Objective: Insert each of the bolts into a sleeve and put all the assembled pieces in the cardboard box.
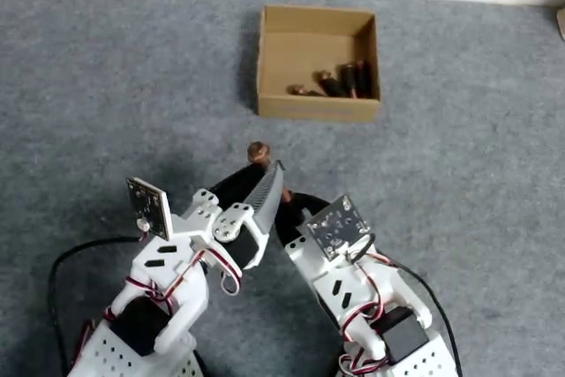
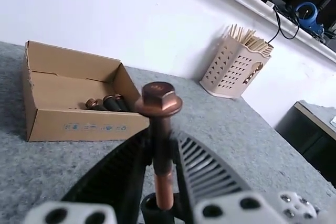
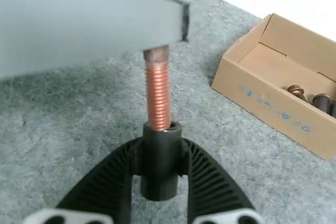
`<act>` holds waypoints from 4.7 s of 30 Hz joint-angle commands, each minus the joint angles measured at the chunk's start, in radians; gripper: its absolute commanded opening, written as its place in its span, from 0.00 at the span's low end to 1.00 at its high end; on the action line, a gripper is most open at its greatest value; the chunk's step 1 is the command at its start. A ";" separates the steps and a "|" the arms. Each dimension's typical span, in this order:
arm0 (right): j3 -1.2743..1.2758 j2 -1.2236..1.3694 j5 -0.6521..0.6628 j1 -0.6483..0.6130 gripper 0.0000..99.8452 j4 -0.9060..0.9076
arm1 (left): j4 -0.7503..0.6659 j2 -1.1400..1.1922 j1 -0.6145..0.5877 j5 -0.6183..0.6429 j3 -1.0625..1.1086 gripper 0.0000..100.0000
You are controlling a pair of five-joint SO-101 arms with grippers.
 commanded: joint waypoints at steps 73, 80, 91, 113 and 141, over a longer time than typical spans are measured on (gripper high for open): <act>-0.133 -0.012 0.003 0.045 0.00 -0.007 | -0.017 0.008 0.065 0.009 -0.022 0.17; -0.125 -0.012 0.003 0.048 0.00 -0.007 | 0.026 0.008 0.102 0.008 -0.079 0.17; -0.094 -0.010 0.005 0.050 0.00 -0.007 | 0.021 0.018 -0.338 0.008 -0.125 0.02; -0.631 0.717 0.032 0.323 0.00 -0.071 | -0.210 0.019 -0.456 -0.058 0.087 0.01; -2.927 2.967 0.032 0.492 0.00 0.349 | -0.209 0.019 -0.452 -0.061 0.104 0.01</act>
